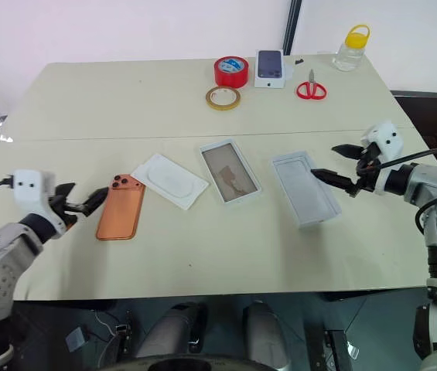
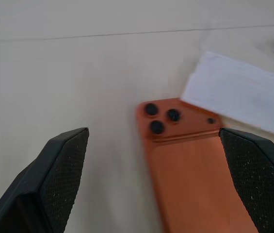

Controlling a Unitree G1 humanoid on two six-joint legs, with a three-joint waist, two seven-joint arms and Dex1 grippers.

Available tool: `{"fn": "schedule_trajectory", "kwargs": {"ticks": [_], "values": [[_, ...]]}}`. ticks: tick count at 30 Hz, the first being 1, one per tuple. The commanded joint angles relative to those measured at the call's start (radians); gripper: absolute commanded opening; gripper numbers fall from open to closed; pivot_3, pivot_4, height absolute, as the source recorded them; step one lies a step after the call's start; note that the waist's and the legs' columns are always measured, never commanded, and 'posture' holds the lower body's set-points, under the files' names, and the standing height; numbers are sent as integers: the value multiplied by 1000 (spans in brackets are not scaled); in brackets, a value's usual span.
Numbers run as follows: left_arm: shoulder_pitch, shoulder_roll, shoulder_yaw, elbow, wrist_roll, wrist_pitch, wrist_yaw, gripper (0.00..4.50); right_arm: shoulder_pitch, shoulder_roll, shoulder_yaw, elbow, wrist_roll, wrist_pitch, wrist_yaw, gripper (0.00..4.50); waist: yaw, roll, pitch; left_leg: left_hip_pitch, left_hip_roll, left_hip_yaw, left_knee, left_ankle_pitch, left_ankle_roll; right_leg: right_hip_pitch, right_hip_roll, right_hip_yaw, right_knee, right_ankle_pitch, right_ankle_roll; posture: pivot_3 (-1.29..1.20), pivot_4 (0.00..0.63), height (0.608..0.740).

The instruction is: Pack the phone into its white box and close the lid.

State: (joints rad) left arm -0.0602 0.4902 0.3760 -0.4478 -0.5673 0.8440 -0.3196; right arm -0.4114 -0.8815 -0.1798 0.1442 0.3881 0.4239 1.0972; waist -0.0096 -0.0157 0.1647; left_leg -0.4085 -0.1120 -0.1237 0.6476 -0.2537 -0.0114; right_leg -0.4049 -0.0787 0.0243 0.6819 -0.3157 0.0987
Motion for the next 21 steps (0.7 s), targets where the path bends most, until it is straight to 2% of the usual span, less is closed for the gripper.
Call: {"fn": "schedule_trajectory", "kwargs": {"ticks": [1, 5, 8, 13, 17, 21], "values": [[-45, -40, -57, -116, -125, 92, 4, 4500, 15, 18, 13, -158, 43, 25, 1, 4462, -2, 0, 0, 0, 0, 0, 0, 0, 0, 0, 0, 0, 0, 0, 0, 0, 150, 740], [-57, -113, -89, -182, -248, 217, 69, 4500, 25, 46, 64, -273, 34, 42, -23, 4462, -5, 0, 0, 0, 0, 0, 0, 1, -1, 0, 1, 0, 0, 0, 0, 0, 150, 740], [-77, -232, -38, -183, -354, 326, 245, 4500, 22, 51, 103, -353, 37, 52, -19, 4462, -1, 0, 0, 0, 0, 0, 0, 2, -4, 0, 0, 0, 1, 0, 0, 0, 150, 740], [-109, -411, 71, -136, -464, 397, 524, 4500, 16, 72, 120, -405, 55, 76, -37, 4462, 4, -2, 0, 0, 0, 0, 1, 2, -4, 1, 0, 0, 0, 0, 0, 0, 150, 740], [-128, -425, 94, -102, -510, 431, 614, 4500, 14, 90, 137, -412, 46, 79, -53, 4462, 1, -2, 0, 0, 0, 0, 1, 3, -4, 1, 1, 0, 0, 0, 0, 0, 150, 740], [-173, -499, 71, -34, -541, 434, 716, 4500, 3, 112, 141, -396, 54, 57, -47, 4462, 9, -2, 0, 0, 0, 0, 2, 3, -5, 1, 1, 0, 0, 0, 0, 0, 150, 740]]}}
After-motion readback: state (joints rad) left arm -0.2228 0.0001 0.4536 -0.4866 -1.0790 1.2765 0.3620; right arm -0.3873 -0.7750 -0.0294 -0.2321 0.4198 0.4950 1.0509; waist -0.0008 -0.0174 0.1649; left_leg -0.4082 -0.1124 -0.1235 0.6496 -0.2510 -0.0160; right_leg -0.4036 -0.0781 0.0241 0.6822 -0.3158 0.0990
